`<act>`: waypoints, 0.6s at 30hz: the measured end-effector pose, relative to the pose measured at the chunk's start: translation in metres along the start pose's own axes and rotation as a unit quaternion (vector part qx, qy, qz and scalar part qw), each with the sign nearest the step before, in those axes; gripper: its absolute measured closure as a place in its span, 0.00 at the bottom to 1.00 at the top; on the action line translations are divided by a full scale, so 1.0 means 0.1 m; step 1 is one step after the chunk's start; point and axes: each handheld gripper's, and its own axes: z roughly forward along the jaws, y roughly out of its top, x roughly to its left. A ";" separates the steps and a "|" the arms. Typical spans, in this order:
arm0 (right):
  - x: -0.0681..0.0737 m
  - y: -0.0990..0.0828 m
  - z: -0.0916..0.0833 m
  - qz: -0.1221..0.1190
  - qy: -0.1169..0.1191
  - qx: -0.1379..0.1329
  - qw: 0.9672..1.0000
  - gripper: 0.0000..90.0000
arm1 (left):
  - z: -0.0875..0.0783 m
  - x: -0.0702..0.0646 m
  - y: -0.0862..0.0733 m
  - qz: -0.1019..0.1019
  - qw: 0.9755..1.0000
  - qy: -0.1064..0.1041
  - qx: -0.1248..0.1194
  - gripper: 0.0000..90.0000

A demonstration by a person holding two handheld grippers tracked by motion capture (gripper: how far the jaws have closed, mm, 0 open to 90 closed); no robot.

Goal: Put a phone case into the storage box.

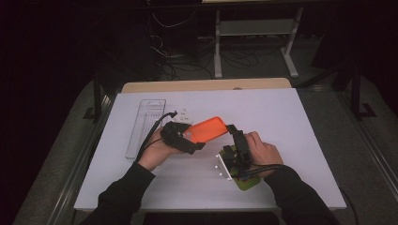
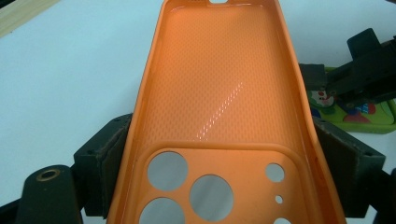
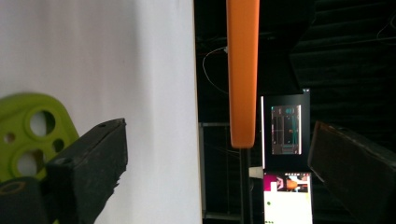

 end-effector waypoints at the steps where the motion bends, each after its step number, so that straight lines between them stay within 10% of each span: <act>1: 0.00 0.02 0.00 -0.001 -0.002 -0.002 1.000 0.07 | 0.01 -0.01 0.00 -0.004 1.000 0.000 -0.002 0.17; 18: 0.05 0.18 0.06 -0.017 -0.017 -0.016 1.000 0.51 | 0.02 -0.02 0.00 0.014 1.000 -0.007 0.011 0.17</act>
